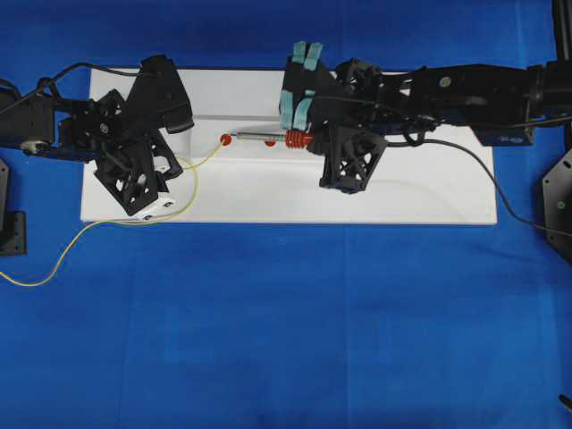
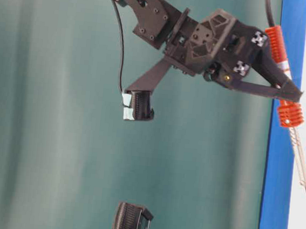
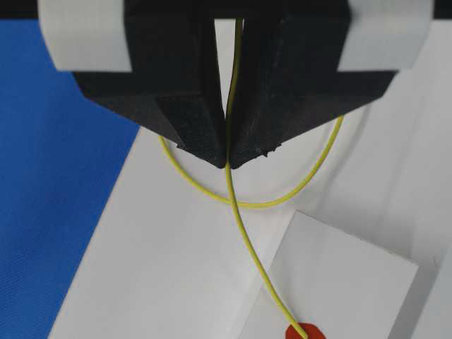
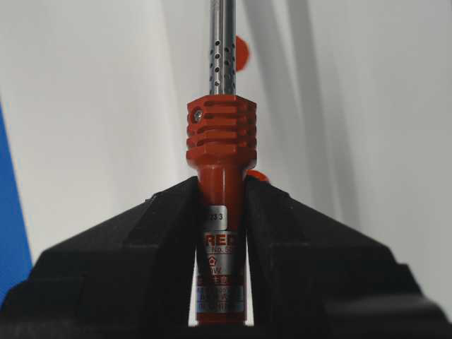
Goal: Touch the tip of the soldering iron to the tip of the solder at the mark.
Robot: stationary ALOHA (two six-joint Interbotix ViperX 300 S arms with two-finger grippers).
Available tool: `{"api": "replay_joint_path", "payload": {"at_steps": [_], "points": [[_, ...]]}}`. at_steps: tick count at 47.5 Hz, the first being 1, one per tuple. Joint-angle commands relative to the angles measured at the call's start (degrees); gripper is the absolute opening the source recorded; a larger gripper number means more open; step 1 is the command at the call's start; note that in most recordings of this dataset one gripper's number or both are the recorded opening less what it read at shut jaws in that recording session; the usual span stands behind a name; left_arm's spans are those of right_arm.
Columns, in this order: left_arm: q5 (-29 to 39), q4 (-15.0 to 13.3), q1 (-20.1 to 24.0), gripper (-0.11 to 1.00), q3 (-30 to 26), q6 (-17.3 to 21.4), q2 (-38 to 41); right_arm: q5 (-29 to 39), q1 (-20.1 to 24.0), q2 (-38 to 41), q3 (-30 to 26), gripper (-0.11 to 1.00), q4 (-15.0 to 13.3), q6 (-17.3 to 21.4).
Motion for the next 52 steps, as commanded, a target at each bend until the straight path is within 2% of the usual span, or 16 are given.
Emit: {"api": "replay_joint_path", "payload": {"at_steps": [1, 52], "points": [[-0.35, 0.18, -0.09, 0.02, -0.44, 0.00, -0.44, -0.26, 0.00, -0.35, -1.49, 0.07, -0.18, -0.18], [-0.18, 0.18, -0.44, 0.02, -0.44, -0.09, -0.44, 2.90, 0.00, 0.70, -3.16, 0.07, -0.97, 0.00]]}}
